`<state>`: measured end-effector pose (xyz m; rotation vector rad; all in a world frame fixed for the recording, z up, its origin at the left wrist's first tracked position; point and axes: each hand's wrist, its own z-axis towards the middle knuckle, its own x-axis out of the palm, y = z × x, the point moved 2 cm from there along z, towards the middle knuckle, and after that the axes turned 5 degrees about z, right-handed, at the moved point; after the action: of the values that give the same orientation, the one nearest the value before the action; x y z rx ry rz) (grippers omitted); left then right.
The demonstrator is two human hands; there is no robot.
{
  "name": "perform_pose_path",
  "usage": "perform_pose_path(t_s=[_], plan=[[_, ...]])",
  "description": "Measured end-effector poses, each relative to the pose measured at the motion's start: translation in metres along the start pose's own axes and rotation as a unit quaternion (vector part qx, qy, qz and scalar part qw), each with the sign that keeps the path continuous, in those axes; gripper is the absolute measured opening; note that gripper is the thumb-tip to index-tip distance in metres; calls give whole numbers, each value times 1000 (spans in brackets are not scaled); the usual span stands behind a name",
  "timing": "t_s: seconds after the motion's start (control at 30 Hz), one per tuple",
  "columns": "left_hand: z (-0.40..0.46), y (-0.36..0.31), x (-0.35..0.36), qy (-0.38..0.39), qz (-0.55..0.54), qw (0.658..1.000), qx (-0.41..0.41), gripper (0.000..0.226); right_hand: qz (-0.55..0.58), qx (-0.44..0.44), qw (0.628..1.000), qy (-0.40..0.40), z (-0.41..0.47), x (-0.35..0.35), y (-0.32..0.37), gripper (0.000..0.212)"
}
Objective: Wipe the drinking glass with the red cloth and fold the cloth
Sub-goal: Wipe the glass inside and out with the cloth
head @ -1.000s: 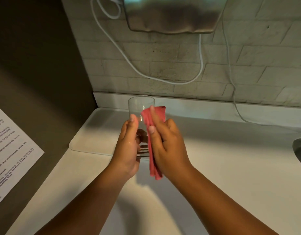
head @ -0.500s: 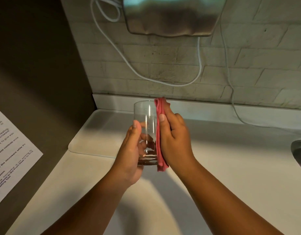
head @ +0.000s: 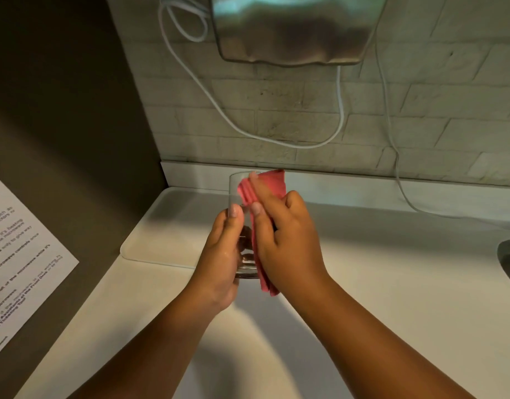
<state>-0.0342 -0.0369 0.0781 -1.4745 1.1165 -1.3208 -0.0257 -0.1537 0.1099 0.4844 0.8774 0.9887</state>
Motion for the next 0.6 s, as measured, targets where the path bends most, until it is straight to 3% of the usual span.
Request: perform_pose_path(t_s=[0.13, 0.37, 0.6], plan=[[0, 5, -2, 24, -54, 998, -28, 65, 121, 83, 989, -35, 10, -7, -14, 40], [6, 2, -4, 48, -37, 997, -49, 70, 150, 91, 983, -46, 7, -12, -18, 36], [4, 20, 2, 7, -103, 990, -98, 83, 182, 105, 976, -49, 3, -14, -14, 35]])
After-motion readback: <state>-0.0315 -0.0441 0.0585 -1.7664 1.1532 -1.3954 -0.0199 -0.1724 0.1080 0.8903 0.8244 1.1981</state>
